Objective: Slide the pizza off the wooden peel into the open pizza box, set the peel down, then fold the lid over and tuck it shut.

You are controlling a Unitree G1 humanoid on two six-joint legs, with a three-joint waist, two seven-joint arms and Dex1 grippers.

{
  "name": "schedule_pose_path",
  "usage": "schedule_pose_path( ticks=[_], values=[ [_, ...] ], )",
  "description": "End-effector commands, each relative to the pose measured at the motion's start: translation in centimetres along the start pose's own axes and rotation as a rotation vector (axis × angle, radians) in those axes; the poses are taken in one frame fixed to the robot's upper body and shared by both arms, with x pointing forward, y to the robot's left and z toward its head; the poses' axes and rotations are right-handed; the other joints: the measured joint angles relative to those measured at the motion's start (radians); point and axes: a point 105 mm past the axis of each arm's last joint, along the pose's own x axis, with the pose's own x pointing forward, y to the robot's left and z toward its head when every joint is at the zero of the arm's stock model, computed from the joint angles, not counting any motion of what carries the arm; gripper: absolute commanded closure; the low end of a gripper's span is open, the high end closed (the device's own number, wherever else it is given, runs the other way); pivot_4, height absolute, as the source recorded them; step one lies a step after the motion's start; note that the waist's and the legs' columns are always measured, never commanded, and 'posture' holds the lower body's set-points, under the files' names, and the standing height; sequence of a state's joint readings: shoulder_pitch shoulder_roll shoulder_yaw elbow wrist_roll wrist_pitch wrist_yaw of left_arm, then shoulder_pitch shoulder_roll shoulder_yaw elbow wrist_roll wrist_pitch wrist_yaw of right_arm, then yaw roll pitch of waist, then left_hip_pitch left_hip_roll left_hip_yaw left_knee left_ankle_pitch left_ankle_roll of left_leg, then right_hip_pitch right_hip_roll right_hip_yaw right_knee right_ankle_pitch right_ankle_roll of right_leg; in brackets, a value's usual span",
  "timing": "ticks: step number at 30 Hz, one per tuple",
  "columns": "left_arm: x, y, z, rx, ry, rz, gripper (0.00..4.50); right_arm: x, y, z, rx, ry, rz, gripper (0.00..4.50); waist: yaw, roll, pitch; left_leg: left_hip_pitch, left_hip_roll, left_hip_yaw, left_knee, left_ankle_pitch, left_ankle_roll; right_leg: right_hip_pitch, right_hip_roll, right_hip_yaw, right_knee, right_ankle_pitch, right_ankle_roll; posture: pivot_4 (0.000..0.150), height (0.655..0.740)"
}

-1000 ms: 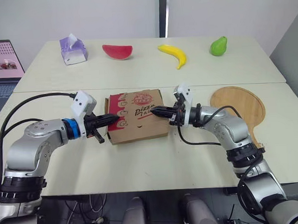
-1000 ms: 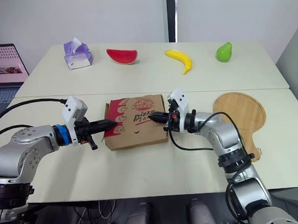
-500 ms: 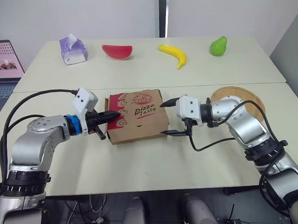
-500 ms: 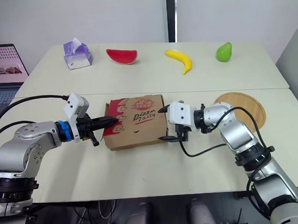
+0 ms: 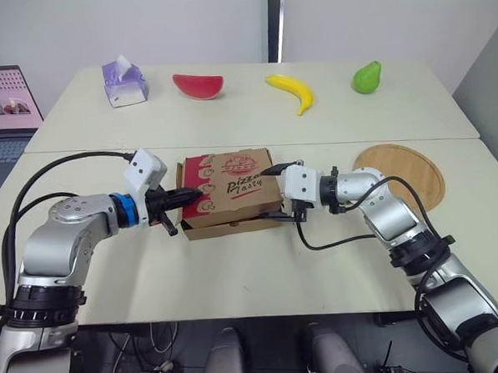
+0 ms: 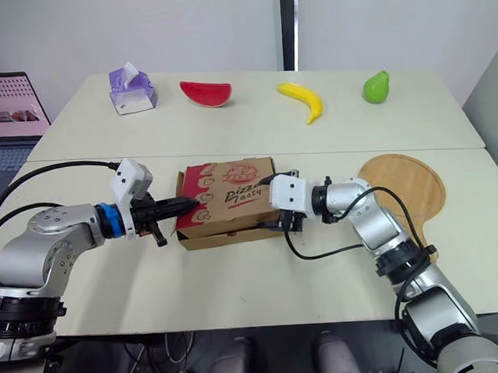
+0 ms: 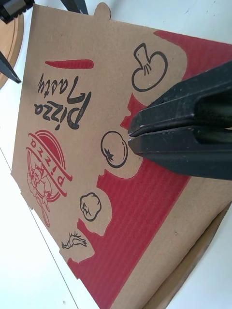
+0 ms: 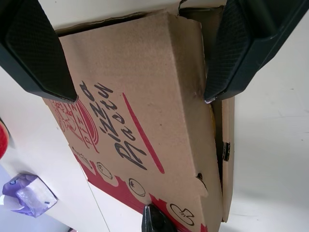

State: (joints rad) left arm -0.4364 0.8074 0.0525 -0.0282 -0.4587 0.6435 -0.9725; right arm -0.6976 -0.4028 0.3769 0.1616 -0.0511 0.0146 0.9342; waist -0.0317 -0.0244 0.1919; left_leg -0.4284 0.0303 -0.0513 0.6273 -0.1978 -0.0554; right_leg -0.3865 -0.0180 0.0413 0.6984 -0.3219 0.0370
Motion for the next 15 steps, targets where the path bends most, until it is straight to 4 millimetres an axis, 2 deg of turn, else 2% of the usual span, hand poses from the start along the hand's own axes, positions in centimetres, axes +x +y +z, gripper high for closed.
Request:
schedule_pose_path(
  ticks=[1,9,15],
  values=[
    [0.0,-0.2,0.0,0.027,0.01,-0.007,4.5,-0.2,-0.8,1.0,-0.028,-0.035,-0.039,0.03,0.0,0.0,0.0,0.0,0.0,0.0,0.0,0.0,0.0,0.0,0.0,0.0,0.0,0.0,0.0,0.15,0.74],
    [0.1,-0.1,-1.0,0.055,0.049,-0.005,4.5,-0.4,-0.2,1.0,0.015,-0.047,-0.017,0.03,0.0,0.0,0.0,0.0,0.0,0.0,0.0,0.0,0.0,0.0,0.0,0.0,0.0,0.0,0.0,0.15,0.74],
    [0.0,0.1,-1.2,0.064,0.057,-0.002,4.5,-3.5,-0.6,2.0,0.132,-0.122,0.022,0.03,0.001,0.0,0.0,0.0,0.0,0.0,0.0,0.0,0.0,0.0,0.0,0.0,0.0,0.0,0.0,0.15,0.74]
  ],
)
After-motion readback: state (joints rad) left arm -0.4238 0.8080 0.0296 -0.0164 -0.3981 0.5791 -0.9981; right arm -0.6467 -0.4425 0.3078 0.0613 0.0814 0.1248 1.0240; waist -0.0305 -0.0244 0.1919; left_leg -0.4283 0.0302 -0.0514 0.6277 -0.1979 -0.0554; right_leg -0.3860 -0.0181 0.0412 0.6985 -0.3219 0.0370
